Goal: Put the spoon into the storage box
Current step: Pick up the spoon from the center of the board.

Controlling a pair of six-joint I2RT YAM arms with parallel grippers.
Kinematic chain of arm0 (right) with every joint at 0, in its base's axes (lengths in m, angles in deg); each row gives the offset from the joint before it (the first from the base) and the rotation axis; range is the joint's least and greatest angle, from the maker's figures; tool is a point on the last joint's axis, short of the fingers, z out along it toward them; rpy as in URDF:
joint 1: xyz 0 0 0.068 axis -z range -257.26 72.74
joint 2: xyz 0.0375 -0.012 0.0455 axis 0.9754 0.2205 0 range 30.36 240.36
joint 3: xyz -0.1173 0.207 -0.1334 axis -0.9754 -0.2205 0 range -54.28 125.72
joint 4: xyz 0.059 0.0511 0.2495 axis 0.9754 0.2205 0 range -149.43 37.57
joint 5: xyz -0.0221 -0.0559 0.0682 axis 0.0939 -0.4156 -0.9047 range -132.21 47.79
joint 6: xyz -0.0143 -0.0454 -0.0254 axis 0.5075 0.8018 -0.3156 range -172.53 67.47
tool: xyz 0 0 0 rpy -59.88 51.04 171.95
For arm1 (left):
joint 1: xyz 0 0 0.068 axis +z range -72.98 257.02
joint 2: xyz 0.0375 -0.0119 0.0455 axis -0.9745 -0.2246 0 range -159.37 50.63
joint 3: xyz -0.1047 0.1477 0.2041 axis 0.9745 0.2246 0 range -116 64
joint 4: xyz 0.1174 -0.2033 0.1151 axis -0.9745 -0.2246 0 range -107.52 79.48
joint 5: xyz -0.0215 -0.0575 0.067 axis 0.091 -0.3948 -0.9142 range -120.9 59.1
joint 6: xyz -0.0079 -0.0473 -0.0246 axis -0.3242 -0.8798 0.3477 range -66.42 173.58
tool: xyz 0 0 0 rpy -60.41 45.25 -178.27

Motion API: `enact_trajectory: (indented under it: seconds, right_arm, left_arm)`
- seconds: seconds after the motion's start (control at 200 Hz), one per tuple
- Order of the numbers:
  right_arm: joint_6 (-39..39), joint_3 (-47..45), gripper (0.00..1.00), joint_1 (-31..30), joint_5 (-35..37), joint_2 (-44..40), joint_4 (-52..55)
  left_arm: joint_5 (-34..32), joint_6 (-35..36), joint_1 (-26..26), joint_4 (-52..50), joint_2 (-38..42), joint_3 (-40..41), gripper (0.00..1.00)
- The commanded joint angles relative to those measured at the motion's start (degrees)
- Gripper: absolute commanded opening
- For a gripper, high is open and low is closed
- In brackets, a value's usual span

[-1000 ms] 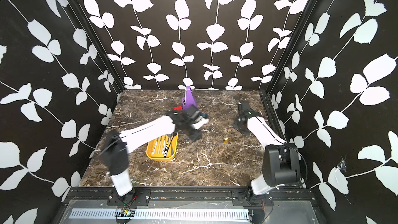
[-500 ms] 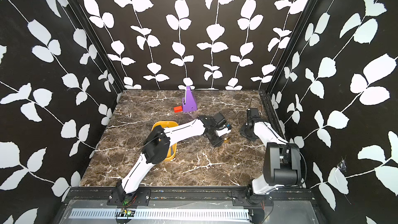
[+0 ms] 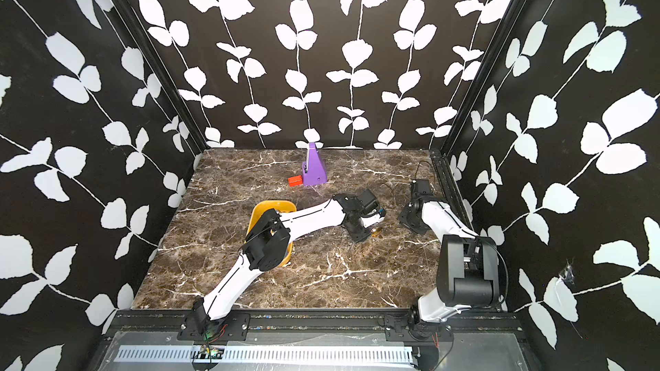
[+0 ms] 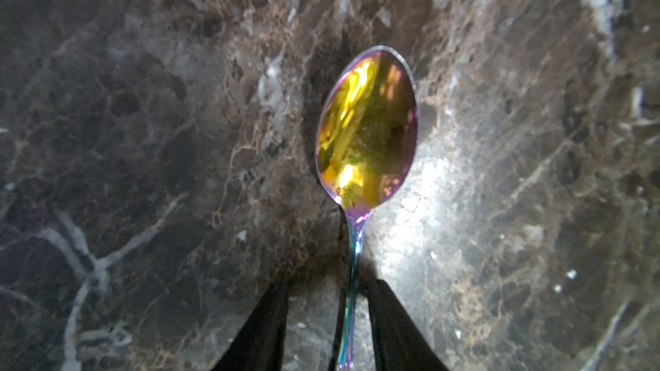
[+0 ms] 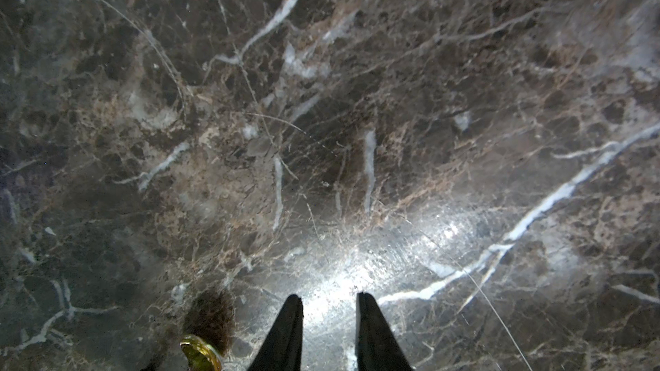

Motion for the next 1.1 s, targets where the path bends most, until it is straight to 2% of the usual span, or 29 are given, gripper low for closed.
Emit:
enact_trajectory:
  seconds: [0.0,0.355,0.4,0.48,0.61,0.815,1.09]
  right_arm:
    - [0.0,1.4,0.29,0.4,0.1,0.7,0.8]
    - [0.2,1.9,0.29,0.6,1.4,-0.4,0.5]
    - [0.3,2.3,0.29,0.7,1.1,0.0,0.8]
    - [0.5,2.7,0.29,0.8,0.9,0.4,0.9]
    - [0.2,2.8,0.29,0.9,0.3,0.6,0.8]
    - [0.2,3.4,0.28,1.0,-0.4,0.8,0.7]
    - [0.6,3.8,0.29,1.7,-0.9,0.5,0.6]
  left_arm:
    - [-3.7,0.7,-1.6,-2.2,-1.7,3.0,0.41]
    - [-4.6,0.6,-3.2,-2.4,-4.7,2.3,0.3]
    - [-4.9,0.4,-3.3,-2.4,-5.0,2.3,0.26]
    - [-5.3,0.4,-3.3,-2.3,-5.2,2.4,0.11]
    - [-5.7,0.3,-3.2,-2.5,-5.1,2.4,0.0]
    - [-6.9,-0.2,-3.2,-2.5,-2.1,2.3,0.0]
    - [-7.7,-4.2,-1.8,-0.2,9.1,6.2,0.0]
